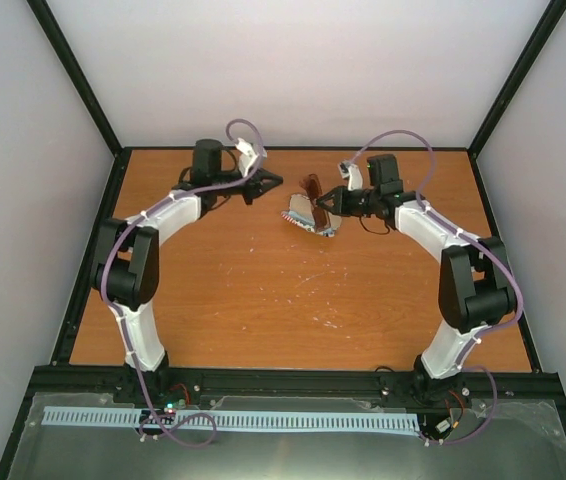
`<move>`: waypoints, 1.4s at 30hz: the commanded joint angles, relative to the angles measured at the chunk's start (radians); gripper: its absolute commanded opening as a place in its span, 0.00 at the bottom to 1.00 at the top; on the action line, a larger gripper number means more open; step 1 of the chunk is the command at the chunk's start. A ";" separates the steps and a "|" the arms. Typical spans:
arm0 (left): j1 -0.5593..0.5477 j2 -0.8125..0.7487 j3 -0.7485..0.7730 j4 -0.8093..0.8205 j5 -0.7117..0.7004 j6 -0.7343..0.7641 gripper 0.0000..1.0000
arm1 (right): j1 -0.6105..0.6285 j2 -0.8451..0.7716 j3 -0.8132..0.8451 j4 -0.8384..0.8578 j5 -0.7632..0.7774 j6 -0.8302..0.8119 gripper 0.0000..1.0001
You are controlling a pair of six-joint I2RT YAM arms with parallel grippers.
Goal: Organize the sunglasses
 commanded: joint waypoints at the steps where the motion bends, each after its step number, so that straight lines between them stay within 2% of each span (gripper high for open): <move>1: 0.058 0.105 0.185 -0.177 -0.086 0.113 0.01 | -0.032 -0.061 -0.044 0.035 0.076 0.042 0.03; 6: 0.065 0.309 0.464 -0.414 -0.197 0.192 0.01 | -0.032 -0.119 -0.092 0.049 0.148 0.069 0.03; 10: 0.064 0.430 0.626 -0.508 -0.247 0.221 0.01 | -0.034 -0.163 -0.114 0.038 0.188 0.063 0.03; 14: 0.060 0.518 0.745 -0.572 -0.279 0.269 0.06 | -0.034 -0.196 -0.130 0.037 0.208 0.069 0.03; 22: 0.029 0.582 0.762 -0.592 -0.310 0.315 0.11 | -0.034 -0.253 -0.189 0.054 0.235 0.085 0.03; 42: -0.047 0.613 0.726 -0.635 -0.315 0.317 0.11 | -0.034 -0.318 -0.254 0.057 0.250 0.104 0.03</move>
